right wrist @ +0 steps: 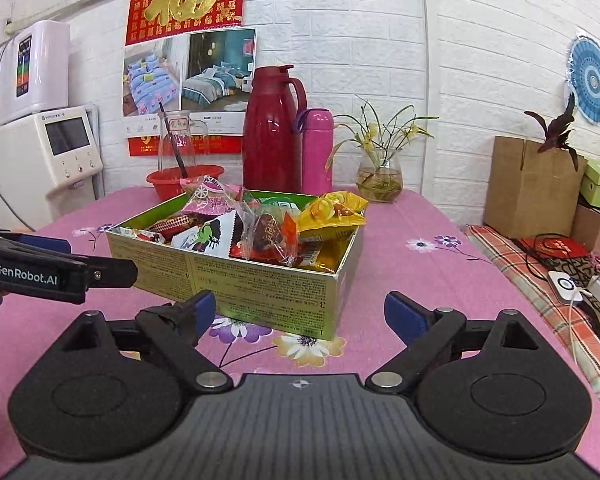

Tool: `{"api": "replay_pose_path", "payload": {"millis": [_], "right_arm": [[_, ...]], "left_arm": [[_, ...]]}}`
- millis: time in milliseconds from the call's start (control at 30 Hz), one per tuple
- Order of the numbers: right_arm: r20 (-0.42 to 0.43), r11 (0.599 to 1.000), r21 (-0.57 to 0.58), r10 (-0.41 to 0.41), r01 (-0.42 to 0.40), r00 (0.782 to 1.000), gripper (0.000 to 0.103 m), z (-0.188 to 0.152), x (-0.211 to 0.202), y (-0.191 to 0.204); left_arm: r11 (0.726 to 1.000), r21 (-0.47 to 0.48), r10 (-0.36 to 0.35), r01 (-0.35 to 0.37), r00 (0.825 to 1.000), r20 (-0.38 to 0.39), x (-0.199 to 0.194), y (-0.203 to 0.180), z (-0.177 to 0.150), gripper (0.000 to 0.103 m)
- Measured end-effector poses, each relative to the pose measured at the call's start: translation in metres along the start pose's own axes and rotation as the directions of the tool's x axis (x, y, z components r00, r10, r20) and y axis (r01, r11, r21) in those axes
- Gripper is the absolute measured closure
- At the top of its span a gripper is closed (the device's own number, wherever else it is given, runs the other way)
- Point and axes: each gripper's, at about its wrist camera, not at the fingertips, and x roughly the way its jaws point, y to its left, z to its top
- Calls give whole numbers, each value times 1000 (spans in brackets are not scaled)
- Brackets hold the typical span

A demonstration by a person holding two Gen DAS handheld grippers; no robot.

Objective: Organize snacks

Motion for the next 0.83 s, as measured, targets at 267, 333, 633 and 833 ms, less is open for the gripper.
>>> {"api": "replay_pose_path", "payload": {"millis": [267, 333, 633, 833], "right_arm": [[9, 1000, -15, 5, -5, 1000, 0, 3, -2, 6], [7, 1000, -21, 8, -7, 1000, 0, 3, -1, 9], [-5, 1000, -16, 7, -7, 1000, 0, 0, 1, 12], [-5, 1000, -17, 9, -9, 1000, 0, 0, 2, 12]], "left_arm": [[1000, -14, 27, -27, 1000, -3, -1, 10, -2, 0], [999, -17, 36, -36, 999, -5, -1, 11, -2, 0], [999, -26, 40, -40, 999, -12, 1, 15, -4, 0], [999, -28, 42, -42, 999, -19, 1, 15, -4, 0]]}}
